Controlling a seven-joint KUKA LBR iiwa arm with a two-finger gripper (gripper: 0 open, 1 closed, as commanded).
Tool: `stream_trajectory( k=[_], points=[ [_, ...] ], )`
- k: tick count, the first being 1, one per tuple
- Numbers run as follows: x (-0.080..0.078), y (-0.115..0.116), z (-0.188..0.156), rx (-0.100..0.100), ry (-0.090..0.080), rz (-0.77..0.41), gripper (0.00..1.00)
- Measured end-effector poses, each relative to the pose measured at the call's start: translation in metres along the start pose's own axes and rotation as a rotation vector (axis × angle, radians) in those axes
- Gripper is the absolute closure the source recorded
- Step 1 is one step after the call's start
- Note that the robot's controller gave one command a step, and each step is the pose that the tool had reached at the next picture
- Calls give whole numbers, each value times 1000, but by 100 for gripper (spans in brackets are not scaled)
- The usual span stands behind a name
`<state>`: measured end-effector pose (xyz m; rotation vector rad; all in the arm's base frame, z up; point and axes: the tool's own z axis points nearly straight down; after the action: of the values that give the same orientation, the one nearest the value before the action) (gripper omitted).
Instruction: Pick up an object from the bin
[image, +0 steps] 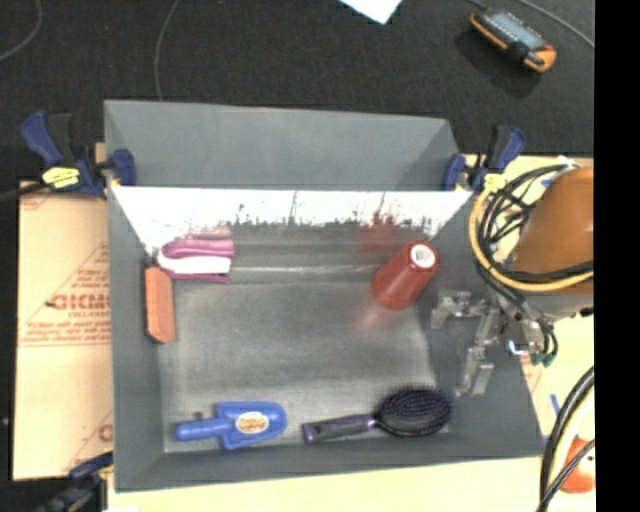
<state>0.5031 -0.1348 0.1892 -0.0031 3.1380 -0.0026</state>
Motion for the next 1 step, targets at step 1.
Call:
stream_trajectory(
  k=[1],
  points=[
    [-9,-3,116,1,0,-213,0]
  ],
)
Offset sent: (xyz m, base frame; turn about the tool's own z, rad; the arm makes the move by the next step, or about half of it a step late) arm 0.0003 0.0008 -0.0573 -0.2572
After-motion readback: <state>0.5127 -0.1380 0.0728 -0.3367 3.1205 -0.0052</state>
